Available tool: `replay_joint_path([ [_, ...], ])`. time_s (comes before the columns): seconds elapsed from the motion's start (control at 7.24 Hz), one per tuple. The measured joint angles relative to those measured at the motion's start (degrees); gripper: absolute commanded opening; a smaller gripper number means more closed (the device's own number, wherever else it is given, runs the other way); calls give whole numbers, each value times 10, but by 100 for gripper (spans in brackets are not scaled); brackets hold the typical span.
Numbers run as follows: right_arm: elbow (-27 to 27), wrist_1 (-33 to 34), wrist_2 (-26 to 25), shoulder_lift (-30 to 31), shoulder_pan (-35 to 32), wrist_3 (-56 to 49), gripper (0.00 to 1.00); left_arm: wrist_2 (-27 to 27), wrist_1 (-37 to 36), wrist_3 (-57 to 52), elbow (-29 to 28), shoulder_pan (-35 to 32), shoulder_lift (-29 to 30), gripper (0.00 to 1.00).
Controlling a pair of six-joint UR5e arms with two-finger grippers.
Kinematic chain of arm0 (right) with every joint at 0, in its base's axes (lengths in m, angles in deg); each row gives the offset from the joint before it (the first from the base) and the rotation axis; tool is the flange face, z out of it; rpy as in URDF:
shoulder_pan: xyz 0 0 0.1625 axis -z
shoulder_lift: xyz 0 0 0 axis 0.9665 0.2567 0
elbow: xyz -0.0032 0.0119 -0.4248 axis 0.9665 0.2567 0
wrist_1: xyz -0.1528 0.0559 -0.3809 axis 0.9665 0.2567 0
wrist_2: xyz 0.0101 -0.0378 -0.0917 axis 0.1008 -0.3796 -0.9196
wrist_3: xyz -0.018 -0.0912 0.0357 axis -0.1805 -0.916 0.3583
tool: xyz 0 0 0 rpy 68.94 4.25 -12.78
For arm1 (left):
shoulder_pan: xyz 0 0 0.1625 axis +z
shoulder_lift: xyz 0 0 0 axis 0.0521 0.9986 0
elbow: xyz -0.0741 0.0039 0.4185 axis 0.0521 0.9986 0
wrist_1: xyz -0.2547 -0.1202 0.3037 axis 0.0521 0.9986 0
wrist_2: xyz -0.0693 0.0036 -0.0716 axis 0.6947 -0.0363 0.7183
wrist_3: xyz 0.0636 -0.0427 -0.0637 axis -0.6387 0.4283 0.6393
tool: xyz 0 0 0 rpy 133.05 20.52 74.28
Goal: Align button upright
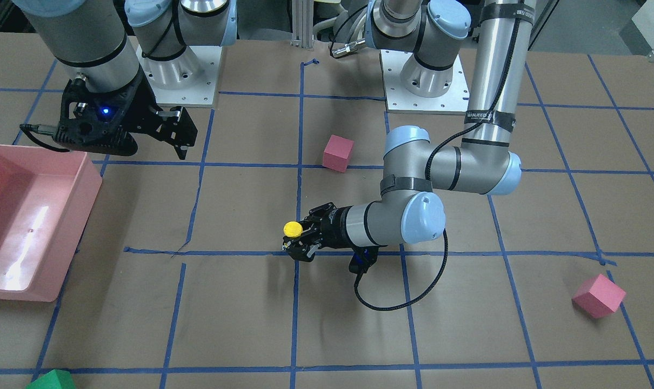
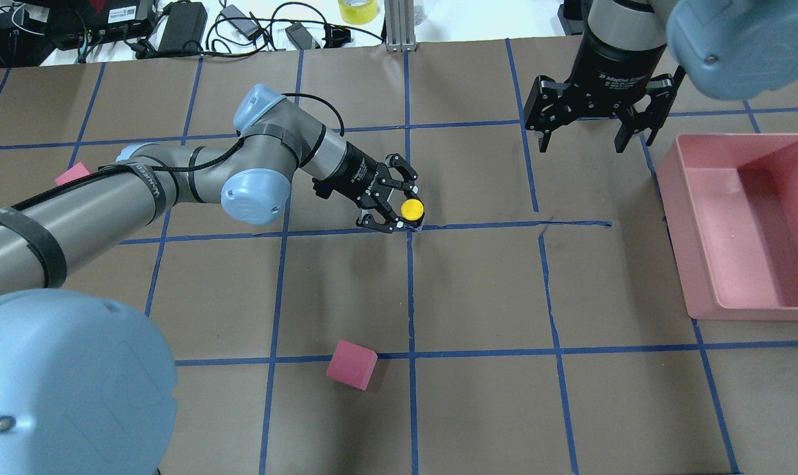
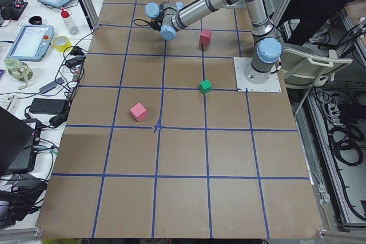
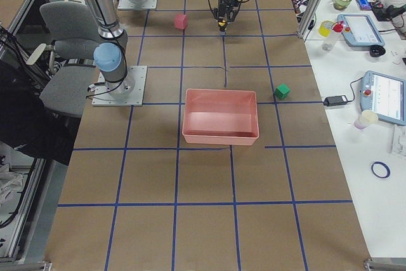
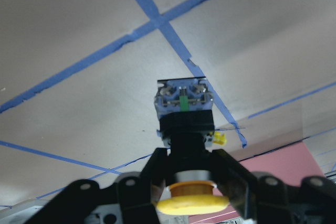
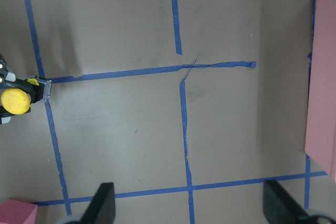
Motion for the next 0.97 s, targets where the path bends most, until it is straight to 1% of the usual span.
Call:
replay_joint_path([
  [0.14,0,1,1,0,0,0,99,0,0,-3,-5,1,13,99],
  [0.28,0,2,0,0,0,-1,99,1,0,-3,-8,2,18,100],
  [0.55,0,1,-3,1,0,-3,99,1,0,-2,-16,14,11,100],
  [0.69,0,1,-3,1,0,-4,99,-13,1,-5,-25,22,-1,100],
  [0.97,0,1,-4,1,0,-6,99,-113,20,-16,-49,20,-50,100],
])
